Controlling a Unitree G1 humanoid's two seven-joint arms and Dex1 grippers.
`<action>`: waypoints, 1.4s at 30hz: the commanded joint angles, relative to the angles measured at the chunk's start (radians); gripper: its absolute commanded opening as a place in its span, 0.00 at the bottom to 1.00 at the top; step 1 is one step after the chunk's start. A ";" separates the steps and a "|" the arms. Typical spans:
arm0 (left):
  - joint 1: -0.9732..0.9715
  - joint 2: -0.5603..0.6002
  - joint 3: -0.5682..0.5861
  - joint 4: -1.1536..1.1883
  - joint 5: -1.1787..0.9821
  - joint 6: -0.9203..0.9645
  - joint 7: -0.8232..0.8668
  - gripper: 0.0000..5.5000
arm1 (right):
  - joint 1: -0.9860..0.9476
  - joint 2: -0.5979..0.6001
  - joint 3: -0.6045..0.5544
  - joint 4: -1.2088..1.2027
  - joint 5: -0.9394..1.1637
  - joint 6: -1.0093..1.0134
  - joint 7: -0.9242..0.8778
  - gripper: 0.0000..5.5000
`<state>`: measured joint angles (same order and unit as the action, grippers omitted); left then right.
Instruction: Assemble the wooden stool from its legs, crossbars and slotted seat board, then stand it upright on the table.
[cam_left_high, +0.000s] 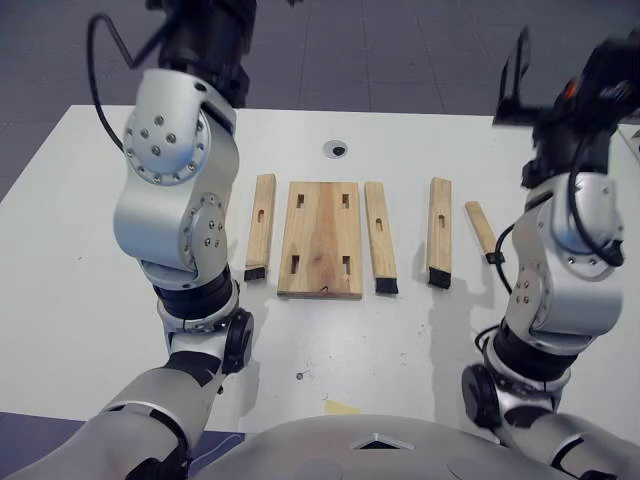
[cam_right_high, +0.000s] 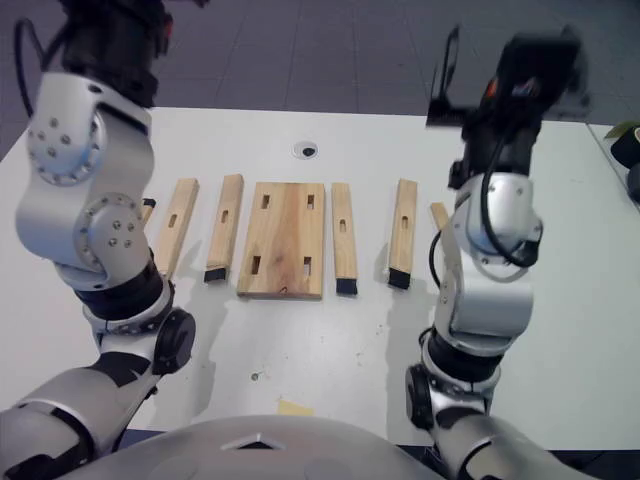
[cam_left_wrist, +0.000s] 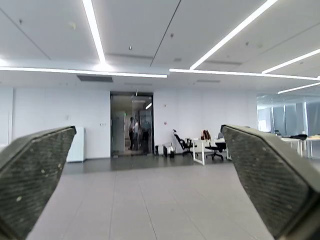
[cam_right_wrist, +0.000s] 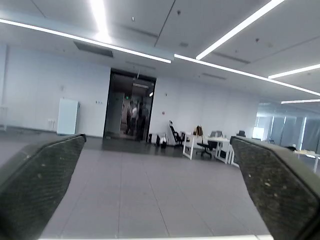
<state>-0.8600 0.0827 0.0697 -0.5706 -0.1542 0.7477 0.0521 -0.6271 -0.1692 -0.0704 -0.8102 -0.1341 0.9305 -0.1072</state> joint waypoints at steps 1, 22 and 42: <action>-0.075 0.060 -0.031 0.030 0.057 0.010 -0.006 0.98 | -0.183 0.002 0.105 -0.054 -0.016 0.118 0.017 0.98; -0.077 0.156 -0.048 -0.032 0.178 0.110 -0.029 0.98 | -0.167 -0.068 0.038 0.013 0.038 0.102 0.175 0.98; 0.562 0.029 -0.003 -0.156 0.242 0.032 0.083 0.98 | 0.202 0.085 0.023 0.486 0.105 -0.416 0.203 0.98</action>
<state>-0.6135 0.1670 0.1206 -0.6664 0.0222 0.8736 0.0719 -0.4728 -0.1653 -0.1907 -0.5423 -0.0102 0.7075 0.1123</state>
